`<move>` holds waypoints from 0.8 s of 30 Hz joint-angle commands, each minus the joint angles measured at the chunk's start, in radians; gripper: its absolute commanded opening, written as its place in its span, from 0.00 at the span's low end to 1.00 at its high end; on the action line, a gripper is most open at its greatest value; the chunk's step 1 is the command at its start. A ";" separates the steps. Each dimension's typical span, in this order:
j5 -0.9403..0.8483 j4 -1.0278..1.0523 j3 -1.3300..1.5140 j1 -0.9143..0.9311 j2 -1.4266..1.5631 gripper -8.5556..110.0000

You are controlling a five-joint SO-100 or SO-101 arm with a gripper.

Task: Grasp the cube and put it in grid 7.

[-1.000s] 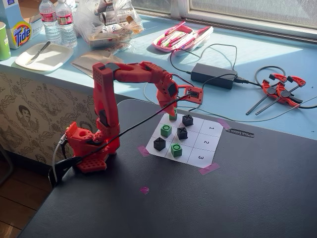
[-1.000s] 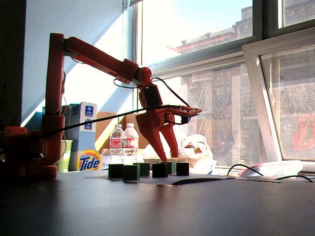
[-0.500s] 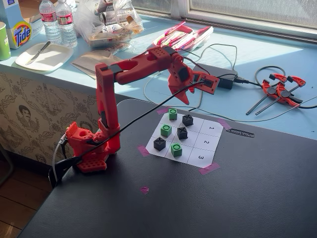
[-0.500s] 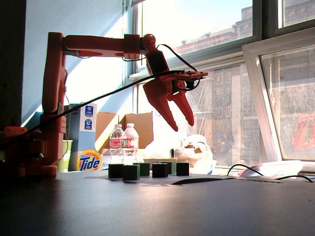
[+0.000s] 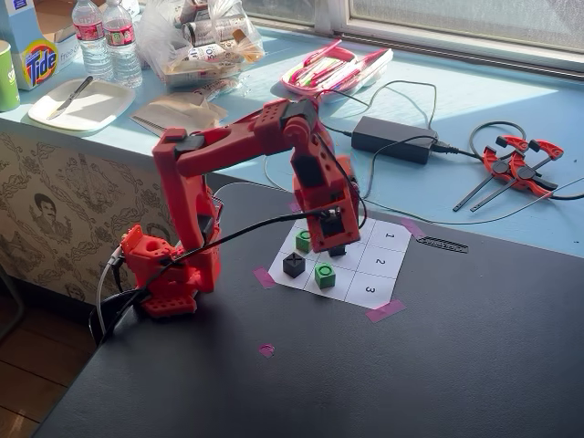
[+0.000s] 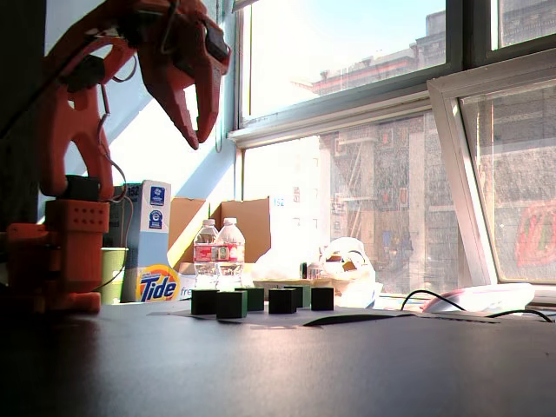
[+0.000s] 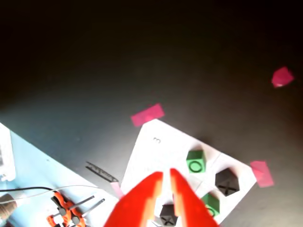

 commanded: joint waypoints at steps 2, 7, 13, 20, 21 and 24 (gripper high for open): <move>0.002 0.005 0.141 0.077 0.201 0.07; -0.018 -0.060 0.425 0.109 0.483 0.07; -0.023 -0.087 0.692 0.101 0.690 0.07; -0.028 -0.221 1.051 0.092 0.917 0.07; -0.023 -0.230 1.085 0.080 0.943 0.07; -0.008 -0.262 1.149 0.058 0.973 0.07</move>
